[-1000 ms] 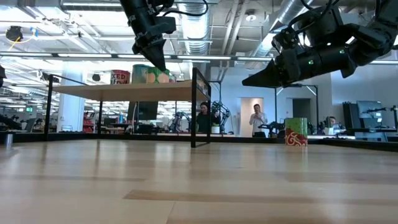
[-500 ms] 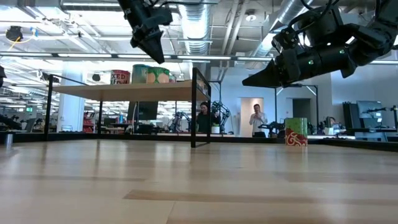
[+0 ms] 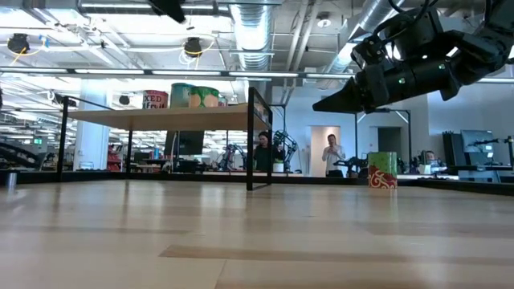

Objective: Pick and place cans onto a shelf
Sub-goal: Put the canned tuna on the shelf

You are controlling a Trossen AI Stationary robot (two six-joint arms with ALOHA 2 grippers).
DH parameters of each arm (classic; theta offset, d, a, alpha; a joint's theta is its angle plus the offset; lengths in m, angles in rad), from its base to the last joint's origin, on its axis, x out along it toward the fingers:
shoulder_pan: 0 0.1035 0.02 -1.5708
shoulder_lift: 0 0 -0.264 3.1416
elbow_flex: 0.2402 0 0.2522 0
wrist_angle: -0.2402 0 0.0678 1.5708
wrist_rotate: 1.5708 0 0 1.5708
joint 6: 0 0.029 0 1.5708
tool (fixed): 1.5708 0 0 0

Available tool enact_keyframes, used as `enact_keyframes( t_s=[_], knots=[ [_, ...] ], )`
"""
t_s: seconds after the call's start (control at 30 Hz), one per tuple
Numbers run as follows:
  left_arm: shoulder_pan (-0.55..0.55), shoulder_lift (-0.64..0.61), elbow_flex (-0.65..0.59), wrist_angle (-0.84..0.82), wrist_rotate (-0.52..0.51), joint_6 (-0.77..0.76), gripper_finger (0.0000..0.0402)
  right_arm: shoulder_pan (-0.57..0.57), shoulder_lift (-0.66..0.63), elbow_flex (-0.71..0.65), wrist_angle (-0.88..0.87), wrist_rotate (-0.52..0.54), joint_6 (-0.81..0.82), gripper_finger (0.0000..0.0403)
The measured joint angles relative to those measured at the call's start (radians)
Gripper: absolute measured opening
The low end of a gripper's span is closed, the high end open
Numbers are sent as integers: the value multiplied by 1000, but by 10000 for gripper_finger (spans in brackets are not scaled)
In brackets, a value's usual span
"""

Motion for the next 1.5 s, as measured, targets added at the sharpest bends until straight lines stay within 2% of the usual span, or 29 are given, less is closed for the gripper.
enact_keyframes(
  t_s=[0.17, 0.27, 0.43, 0.57, 0.73, 0.9, 1.03, 1.3, 1.5],
  knots=[
    [-320, 64, -47, 12, -88, -304, 1, 0, 0, 0, -3, 0, 0, 16],
    [-479, 148, -47, 20, -124, -470, 0, 0, 0, 0, -3, 0, 0, 15],
    [-636, 315, -31, 36, -65, -646, 2, 1, 0, 0, -4, 0, 8, 13],
    [-685, 444, 20, 9, 41, -751, 20, 1, 0, 0, -4, 0, 11, 16],
    [-705, 559, 97, -53, 130, -846, 66, 1, 0, 0, -5, 1, 11, 14],
    [-704, 623, 149, -127, 247, -959, 114, 1, 0, 0, -8, 1, 11, 15],
    [-712, 635, 151, -137, 315, -1086, 137, 1, 0, 0, -12, 1, 11, 17],
    [-769, 649, 151, -90, 295, -1319, 139, 1, 0, 0, -15, 1, 7, 15],
    [-785, 711, 151, -34, 277, -1311, 132, 1, 0, 0, -14, 1, 3, 16]
  ],
)
